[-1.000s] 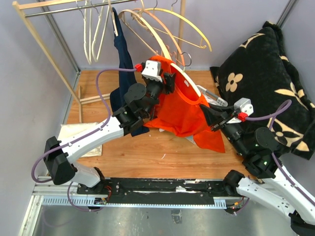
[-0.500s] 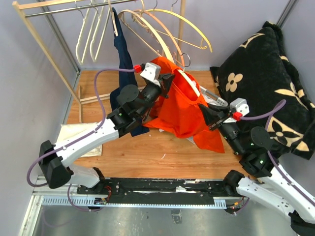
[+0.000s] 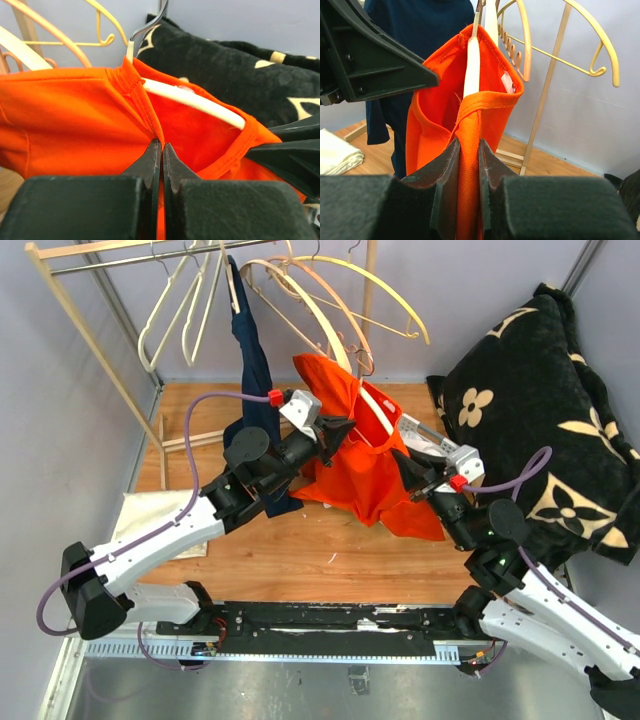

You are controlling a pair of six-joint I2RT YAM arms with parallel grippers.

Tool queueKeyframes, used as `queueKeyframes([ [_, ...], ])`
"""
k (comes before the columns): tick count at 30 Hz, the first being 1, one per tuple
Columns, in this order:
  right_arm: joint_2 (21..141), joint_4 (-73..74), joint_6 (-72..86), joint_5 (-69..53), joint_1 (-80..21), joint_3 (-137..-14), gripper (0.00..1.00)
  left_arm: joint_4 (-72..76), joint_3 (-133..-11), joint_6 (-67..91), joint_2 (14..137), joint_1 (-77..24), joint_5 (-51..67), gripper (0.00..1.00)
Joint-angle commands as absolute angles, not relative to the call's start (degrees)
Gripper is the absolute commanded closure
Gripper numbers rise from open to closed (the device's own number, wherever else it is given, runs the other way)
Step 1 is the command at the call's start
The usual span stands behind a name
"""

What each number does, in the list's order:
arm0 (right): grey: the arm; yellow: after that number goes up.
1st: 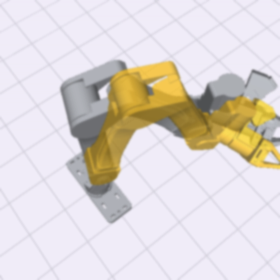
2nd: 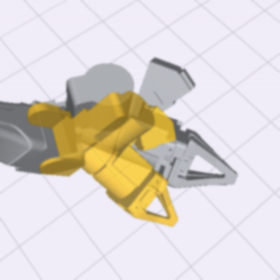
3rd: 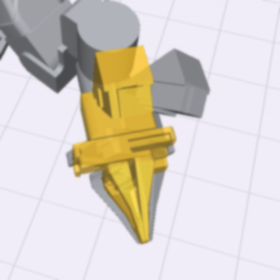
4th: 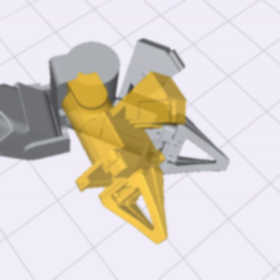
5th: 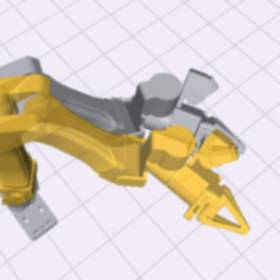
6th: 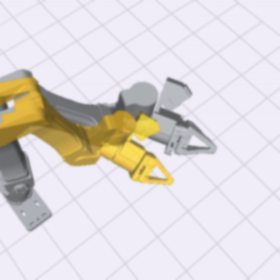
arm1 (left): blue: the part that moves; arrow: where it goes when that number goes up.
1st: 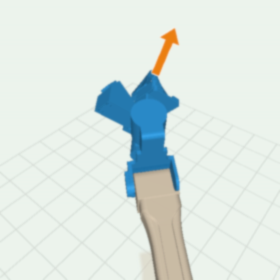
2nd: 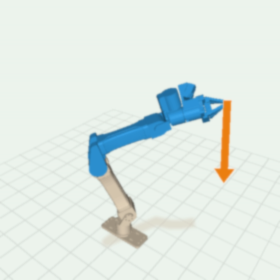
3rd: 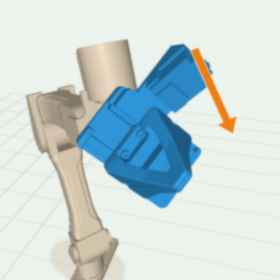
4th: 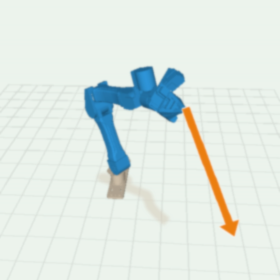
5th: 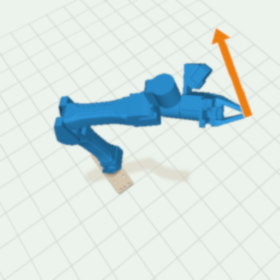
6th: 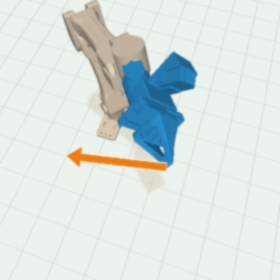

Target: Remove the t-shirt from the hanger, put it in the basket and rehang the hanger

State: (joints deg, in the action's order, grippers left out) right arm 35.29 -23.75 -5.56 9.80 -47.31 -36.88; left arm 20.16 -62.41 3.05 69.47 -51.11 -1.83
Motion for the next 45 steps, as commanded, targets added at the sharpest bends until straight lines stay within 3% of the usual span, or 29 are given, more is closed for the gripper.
queueKeyframes([
  [1,35.16,-34.97,-9.41,9.20,-47.89,-35.88,0.99,17.69,-62.23,4.35,68.16,-51.15,-5.85,0.92],
  [2,35.16,-35.35,-9.70,8.88,-47.89,-35.75,0.99,17.44,-62.36,4.50,68.06,-51.15,-7.36,0.84],
  [5,35.11,-35.32,-9.73,8.30,-47.81,-35.80,0.99,18.12,-61.98,4.87,66.55,-51.15,-10.86,0.46],
  [6,35.07,-34.94,-9.68,8.20,-47.82,-35.93,0.99,18.95,-61.61,4.98,65.85,-51.15,-11.48,0.39],
  [13,35.08,-32.83,-9.14,7.76,-47.82,-36.50,0.99,25.80,-60.69,3.10,63.02,-51.15,-10.94,0.28],
  [25,33.90,-29.54,-8.61,5.66,-47.86,-37.53,0.99,33.33,-69.49,-5.22,74.44,-51.15,-10.53,0.24],
  [33,32.71,-28.38,-8.77,4.93,-47.84,-37.53,0.99,34.37,-71.88,-7.50,79.37,-51.15,-11.59,0.27],
  [41,32.78,-27.49,-8.70,3.35,-47.83,-37.57,0.99,35.48,-71.83,-9.52,80.53,-51.15,-10.04,0.51],
  [45,32.96,-27.16,-8.62,3.07,-47.86,-37.61,0.99,35.06,-71.85,-10.45,80.48,-51.15,-7.91,0.73],
])
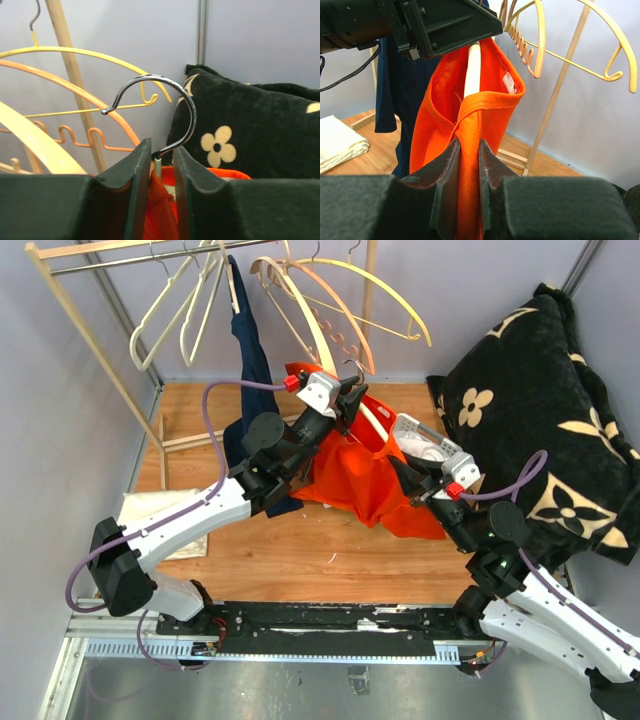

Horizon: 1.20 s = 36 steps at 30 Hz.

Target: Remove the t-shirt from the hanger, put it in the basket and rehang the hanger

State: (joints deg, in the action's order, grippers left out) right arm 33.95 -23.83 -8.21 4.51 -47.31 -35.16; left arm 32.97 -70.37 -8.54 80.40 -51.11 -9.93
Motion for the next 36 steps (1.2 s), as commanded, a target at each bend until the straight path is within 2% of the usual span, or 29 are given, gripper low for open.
queueKeyframes([
  [1,32.95,-27.07,-8.60,3.14,-47.83,-37.62,0.99,34.20,-72.29,-10.61,80.58,-51.15,-7.71,0.80],
  [3,32.87,-26.91,-8.48,3.34,-47.89,-37.73,0.99,33.24,-72.48,-10.55,80.47,-51.15,-7.52,0.96],
  [4,32.87,-26.71,-8.52,3.43,-47.84,-37.85,0.99,32.98,-72.44,-10.59,80.32,-51.15,-7.55,0.99],
  [7,32.96,-24.96,-8.13,4.66,-47.86,-38.65,0.99,32.89,-72.07,-10.55,79.69,-51.15,-8.16,0.99],
  [8,32.96,-23.94,-7.71,5.40,-47.86,-39.21,0.92,32.83,-72.05,-10.51,79.45,-51.15,-8.55,0.99],
  [11,33.05,-19.28,-6.81,6.70,-47.85,-41.35,0.65,32.45,-72.89,-10.67,78.87,-51.15,-10.76,0.99],
  [13,32.96,-15.66,-6.83,6.41,-47.89,-42.67,0.52,31.93,-74.02,-11.64,78.69,-51.15,-12.45,1.00],
  [15,32.60,-12.42,-6.94,6.23,-47.90,-43.48,0.43,30.77,-75.83,-12.79,78.74,-51.07,-13.49,0.99],
  [19,30.39,-8.98,-7.12,6.46,-47.82,-42.56,0.39,28.91,-79.37,-15.55,78.92,-50.90,-14.27,1.00],
  [26,23.88,-4.63,-6.58,6.73,-47.84,-39.54,0.38,26.52,-83.50,-17.98,79.10,-49.95,-14.28,0.99],
  [33,19.55,0.25,-5.49,8.90,-47.86,-36.57,0.40,25.74,-85.64,-18.11,79.28,-49.22,-14.65,1.00],
  [36,17.40,1.32,-4.45,10.35,-47.84,-34.74,0.45,25.33,-86.55,-17.61,79.21,-48.98,-14.74,0.99],
])
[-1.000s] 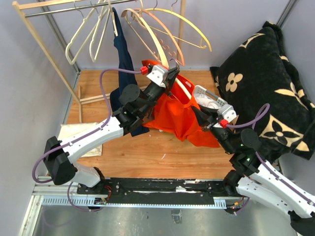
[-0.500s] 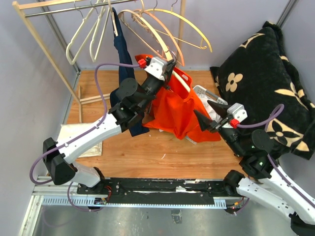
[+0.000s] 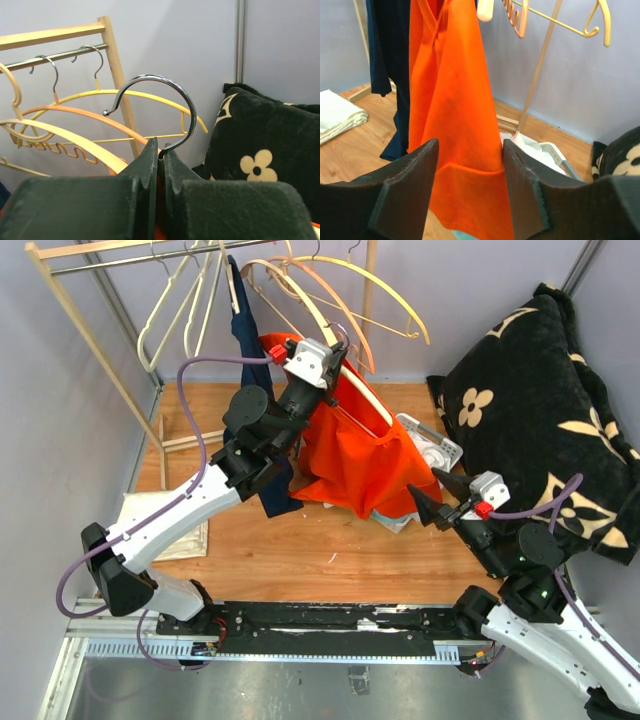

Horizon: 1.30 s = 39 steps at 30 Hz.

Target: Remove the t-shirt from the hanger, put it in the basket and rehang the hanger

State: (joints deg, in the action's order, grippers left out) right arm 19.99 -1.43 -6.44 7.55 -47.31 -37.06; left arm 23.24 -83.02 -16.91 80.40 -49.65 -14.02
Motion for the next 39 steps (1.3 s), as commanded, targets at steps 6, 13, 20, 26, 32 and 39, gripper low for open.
queueKeyframes([
  [6,14.67,0.36,-3.20,14.14,-47.82,-32.18,0.69,24.13,-88.18,-16.19,78.98,-48.79,-14.02,0.99],
  [13,15.09,0.20,-2.31,16.51,-47.81,-32.02,0.99,22.78,-88.56,-14.39,77.93,-48.78,-13.79,0.99],
  [20,17.20,0.84,3.29,29.90,-47.87,-31.08,0.99,20.50,-89.89,-11.81,76.83,-48.46,-16.79,0.99],
  [26,21.55,1.42,9.60,36.75,-47.79,-29.93,0.99,18.90,-92.37,-9.94,76.04,-48.25,-19.15,1.00],
  [32,24.45,0.30,13.05,36.30,-47.76,-28.16,0.99,16.96,-94.55,-9.66,76.29,-47.36,-20.22,0.99],
  [39,21.13,-0.80,17.04,38.40,-47.73,-23.97,0.99,16.83,-95.59,-8.49,76.11,-46.01,-20.65,1.00],
])
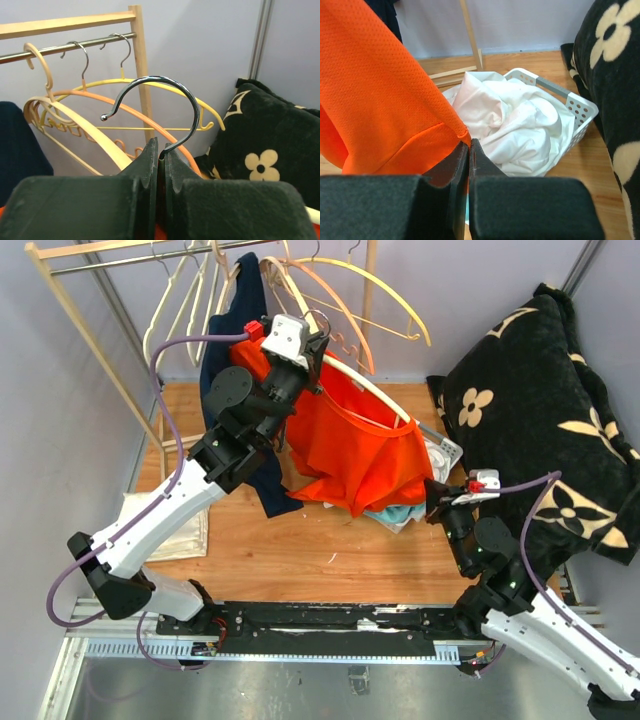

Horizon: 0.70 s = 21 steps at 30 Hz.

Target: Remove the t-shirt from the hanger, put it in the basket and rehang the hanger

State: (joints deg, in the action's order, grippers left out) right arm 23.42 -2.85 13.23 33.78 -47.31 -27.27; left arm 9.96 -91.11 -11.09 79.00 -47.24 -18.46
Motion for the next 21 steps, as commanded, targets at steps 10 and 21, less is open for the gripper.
queueKeyframes([
  [10,9.98,-2.43,20.68,40.48,-47.80,-16.30,0.99,17.44,-96.57,-8.62,77.41,-45.73,-22.20,0.99],
  [21,8.59,-5.06,13.28,37.35,-47.73,-16.86,0.94,19.33,-95.05,-6.74,76.90,-45.53,-17.00,0.99],
])
